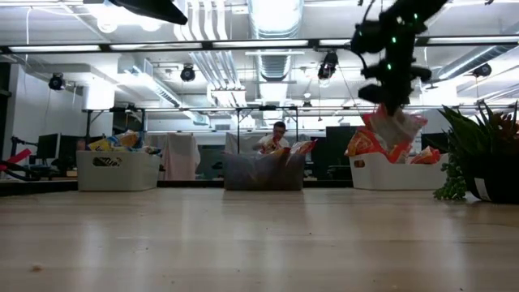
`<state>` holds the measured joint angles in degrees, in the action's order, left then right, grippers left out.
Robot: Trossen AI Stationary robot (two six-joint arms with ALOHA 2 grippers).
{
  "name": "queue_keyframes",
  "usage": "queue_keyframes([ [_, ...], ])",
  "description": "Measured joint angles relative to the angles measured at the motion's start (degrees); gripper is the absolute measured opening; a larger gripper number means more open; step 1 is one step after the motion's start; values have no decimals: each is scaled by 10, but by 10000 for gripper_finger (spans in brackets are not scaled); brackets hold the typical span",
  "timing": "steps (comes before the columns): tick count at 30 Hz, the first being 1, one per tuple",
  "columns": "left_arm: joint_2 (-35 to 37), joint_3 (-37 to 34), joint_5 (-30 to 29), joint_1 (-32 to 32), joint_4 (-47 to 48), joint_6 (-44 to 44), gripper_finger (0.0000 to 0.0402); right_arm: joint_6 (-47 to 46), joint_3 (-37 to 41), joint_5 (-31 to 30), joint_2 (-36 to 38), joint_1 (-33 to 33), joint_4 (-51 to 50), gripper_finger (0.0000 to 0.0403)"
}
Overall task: Sort Maruchan noodles
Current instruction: Put the orange noodle pack into the white bin
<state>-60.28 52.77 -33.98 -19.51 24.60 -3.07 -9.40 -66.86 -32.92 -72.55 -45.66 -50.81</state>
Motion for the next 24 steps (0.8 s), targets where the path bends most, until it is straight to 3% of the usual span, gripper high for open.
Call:
queue_keyframes([
  [7, -14, 0, 0, 0, 0, 0, 166, 49, 109, 106, 0, -20, 137, 9],
  [16, -23, 0, 0, 0, 0, 1, 166, 50, 177, 119, 0, -20, 229, 12],
  [20, -23, 0, 0, 0, 0, -2, 166, 49, 179, 120, 0, -20, 228, 42],
  [24, -22, -2, 0, 0, 4, -19, 166, 39, 166, 120, 1, -20, 219, 98],
])
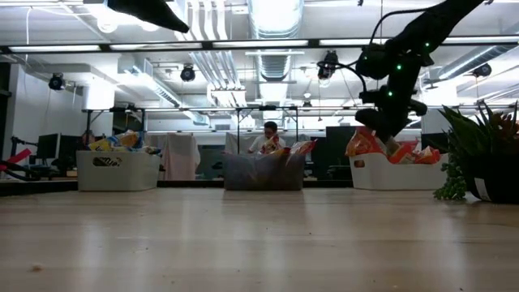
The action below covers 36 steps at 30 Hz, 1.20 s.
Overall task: Sort Maruchan noodles
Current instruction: Put the orange noodle pack into the white bin, then return to Home Position
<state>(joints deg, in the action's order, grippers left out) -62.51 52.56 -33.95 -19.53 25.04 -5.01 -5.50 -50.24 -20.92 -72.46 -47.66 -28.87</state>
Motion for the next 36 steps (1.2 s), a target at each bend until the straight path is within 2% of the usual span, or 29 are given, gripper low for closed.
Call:
queue_keyframes([
  [5, 29, -40, 0, 0, 12, -2, 166, -26, -32, 0, 26, 7, -37, 167],
  [11, 146, -146, -14, 0, -10, 55, 159, -33, -9, 1, 131, 84, 3, 206],
  [14, 226, -207, -16, 0, -47, 63, 151, 6, 42, 6, 205, 154, 94, 209],
  [17, 310, -262, -16, 0, -92, 53, 142, 54, 110, 38, 277, 219, 185, 208],
  [22, 441, -326, -16, 0, -125, 41, 125, 78, 232, 62, 385, 294, 298, 199],
  [27, 555, -362, -16, 0, -133, 40, 111, 84, 333, 70, 475, 323, 370, 192],
  [31, 625, -379, -16, 0, -145, 40, 104, 86, 393, 108, 544, 324, 417, 191],
  [36, 616, -383, -27, 1, -154, 37, 97, 93, 443, 123, 619, 324, 442, 191],
])
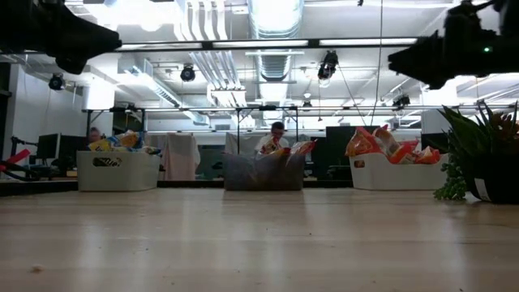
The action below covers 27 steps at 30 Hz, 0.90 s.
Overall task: Sort Maruchan noodles
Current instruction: Return to Home Position
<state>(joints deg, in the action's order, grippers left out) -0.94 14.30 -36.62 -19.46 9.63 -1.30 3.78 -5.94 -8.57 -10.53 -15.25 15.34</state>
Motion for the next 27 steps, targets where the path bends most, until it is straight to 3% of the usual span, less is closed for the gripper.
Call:
queue_keyframes([
  [8, -1, -7, 1, 0, 2, 8, 95, 3, 52, 16, 106, 0, -11, 191],
  [17, -1, -29, 1, 1, -14, 9, 95, 17, 52, 30, 95, 0, -18, 192],
  [27, 1, -101, 1, 1, -74, 19, 95, 16, 53, 25, 93, 0, -18, 192],
])
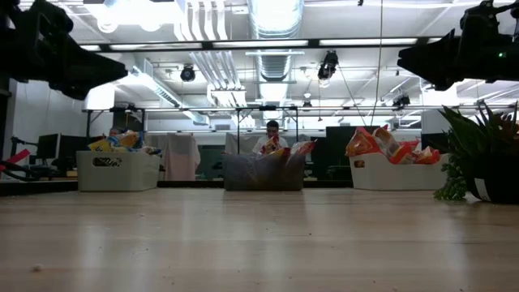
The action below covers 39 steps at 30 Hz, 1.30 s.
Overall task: Sort Maruchan noodles
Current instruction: Return to Home Position
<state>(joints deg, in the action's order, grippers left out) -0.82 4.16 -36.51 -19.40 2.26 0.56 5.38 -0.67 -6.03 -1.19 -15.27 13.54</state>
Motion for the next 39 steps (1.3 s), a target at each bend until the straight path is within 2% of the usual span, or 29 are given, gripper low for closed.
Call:
queue_keyframes([
  [9, -5, -28, 0, 0, -47, 19, 95, 0, 0, 0, 0, 0, -1, 192],
  [39, -15, -23, 0, 0, -44, 17, 95, -23, 1, 0, 0, 0, 0, 192],
])
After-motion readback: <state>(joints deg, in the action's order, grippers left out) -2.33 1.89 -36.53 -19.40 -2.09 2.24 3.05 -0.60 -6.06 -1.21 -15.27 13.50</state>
